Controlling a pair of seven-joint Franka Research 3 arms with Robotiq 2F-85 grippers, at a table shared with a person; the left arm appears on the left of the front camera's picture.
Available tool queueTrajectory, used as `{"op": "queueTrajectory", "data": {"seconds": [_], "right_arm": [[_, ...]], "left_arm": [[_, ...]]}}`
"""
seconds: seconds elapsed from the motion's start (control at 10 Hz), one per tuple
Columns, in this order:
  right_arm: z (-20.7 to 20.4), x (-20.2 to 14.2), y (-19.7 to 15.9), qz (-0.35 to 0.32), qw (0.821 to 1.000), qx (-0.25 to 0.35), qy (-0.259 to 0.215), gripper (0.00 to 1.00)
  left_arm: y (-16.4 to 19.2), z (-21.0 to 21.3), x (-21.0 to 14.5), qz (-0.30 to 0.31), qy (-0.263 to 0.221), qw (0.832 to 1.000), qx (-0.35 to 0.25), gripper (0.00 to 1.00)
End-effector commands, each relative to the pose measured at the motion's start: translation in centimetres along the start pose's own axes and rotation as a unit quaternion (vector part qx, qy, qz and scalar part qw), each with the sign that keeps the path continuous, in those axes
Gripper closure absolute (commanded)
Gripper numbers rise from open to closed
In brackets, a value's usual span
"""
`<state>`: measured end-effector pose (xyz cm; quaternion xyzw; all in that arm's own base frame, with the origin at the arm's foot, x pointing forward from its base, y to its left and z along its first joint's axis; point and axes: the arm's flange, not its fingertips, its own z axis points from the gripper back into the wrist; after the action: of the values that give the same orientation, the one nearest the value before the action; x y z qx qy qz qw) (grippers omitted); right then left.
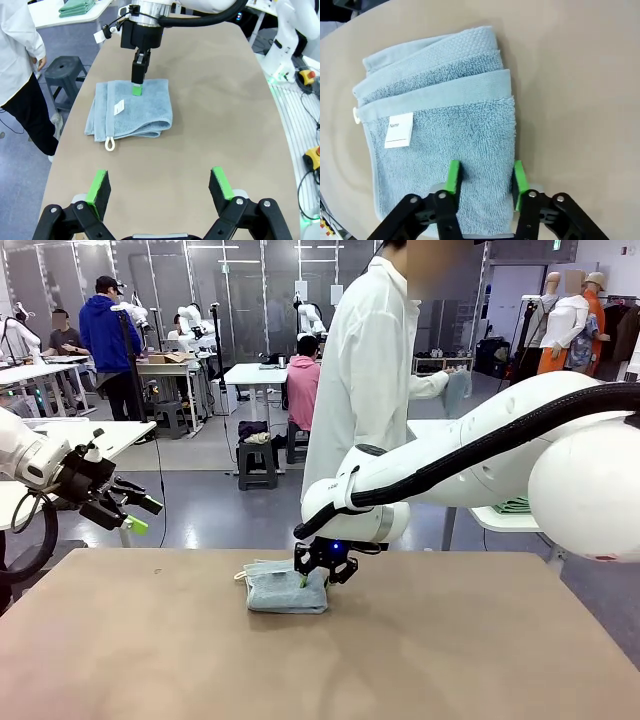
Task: Fold the towels and place them in the basket.
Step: Place the folded Towel with hook on the right side of the table.
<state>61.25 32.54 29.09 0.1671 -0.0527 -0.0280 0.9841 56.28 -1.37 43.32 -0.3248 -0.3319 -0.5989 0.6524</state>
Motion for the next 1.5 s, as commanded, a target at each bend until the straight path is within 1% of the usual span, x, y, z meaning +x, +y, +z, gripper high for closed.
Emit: {"op": "queueTrajectory", "data": {"seconds": [0.0,0.1,0.2,0.3,0.4,0.5,0.6,1.0,1.1,1.2,1.3,1.4], "right_arm": [[0.0,0.2,-0.5,0.006,1.000,0.014,0.001,0.77],[0.0,0.1,-0.6,0.007,1.000,0.009,0.001,0.81],[0.2,0.0,-0.6,0.009,1.000,0.006,-0.001,0.97],[0.2,-0.1,-0.7,0.008,1.000,0.004,-0.002,1.00],[0.4,-0.1,-0.7,0.008,1.000,0.000,-0.001,1.00],[0.5,0.1,-0.7,0.001,1.000,-0.007,-0.026,1.00],[0.1,0.1,-0.2,0.000,1.000,0.000,-0.001,1.00],[0.1,0.1,-0.2,0.000,1.000,0.000,-0.001,1.00],[0.2,0.2,-0.2,0.002,1.000,-0.001,-0.005,0.94],[1.1,0.7,-2.2,-0.001,1.000,0.000,0.006,0.94],[3.2,1.3,-6.3,0.026,0.999,-0.022,-0.009,0.94],[4.4,1.7,-9.5,0.023,0.999,-0.035,-0.018,0.94]], "left_arm": [[0.0,0.0,0.1,-0.001,0.000,1.000,0.000,0.00],[0.0,0.0,0.1,-0.001,0.000,1.000,0.000,0.00],[0.0,0.0,0.1,-0.001,0.000,1.000,0.000,0.00],[0.0,0.0,0.1,-0.001,0.000,1.000,0.000,0.00],[0.0,0.0,0.1,-0.001,0.000,1.000,0.000,0.00],[0.0,0.0,0.1,-0.001,0.000,1.000,0.000,0.00],[0.0,0.0,0.1,-0.001,0.000,1.000,0.000,0.00],[0.0,0.0,0.1,-0.001,0.000,1.000,0.000,0.00],[0.0,0.0,0.1,-0.001,0.000,1.000,0.000,0.00],[0.0,0.0,0.1,-0.001,0.000,1.000,0.000,0.00],[0.0,0.0,0.1,-0.001,0.000,1.000,0.000,0.00],[0.0,0.0,0.1,-0.001,0.000,1.000,0.000,0.00]]}}
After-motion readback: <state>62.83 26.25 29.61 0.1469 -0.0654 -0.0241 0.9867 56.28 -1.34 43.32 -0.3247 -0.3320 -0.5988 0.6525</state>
